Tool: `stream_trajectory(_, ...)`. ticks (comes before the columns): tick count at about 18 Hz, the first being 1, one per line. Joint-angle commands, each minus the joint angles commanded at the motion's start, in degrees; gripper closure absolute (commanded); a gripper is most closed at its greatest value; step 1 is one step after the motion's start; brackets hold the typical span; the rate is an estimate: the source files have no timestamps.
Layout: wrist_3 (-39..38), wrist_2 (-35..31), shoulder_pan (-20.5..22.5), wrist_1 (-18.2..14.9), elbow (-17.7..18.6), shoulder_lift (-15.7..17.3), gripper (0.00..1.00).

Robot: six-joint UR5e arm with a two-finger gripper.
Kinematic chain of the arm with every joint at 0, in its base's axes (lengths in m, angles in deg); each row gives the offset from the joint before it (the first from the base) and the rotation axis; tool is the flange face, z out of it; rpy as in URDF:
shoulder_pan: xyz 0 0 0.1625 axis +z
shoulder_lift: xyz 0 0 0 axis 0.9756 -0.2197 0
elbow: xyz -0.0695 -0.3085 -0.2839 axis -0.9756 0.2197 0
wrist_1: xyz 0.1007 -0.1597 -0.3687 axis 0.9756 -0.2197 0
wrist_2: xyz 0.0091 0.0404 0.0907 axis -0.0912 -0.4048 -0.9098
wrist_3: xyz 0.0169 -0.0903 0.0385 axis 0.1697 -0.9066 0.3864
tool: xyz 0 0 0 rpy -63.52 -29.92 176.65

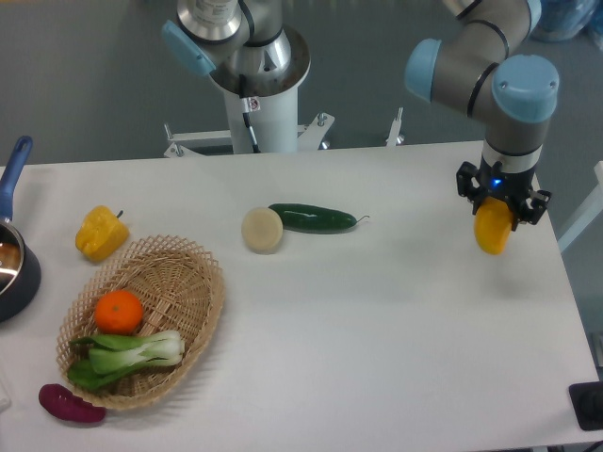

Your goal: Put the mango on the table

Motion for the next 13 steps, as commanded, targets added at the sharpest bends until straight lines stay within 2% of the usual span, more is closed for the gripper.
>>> stream_trajectory(10, -0.5, -0.7, -0.5, -0.2, -0.8, -0.3, 0.66)
stream_trajectory(13, -1.2, -2.6, -3.9, 0.1, -0.8, -1.1, 0.66)
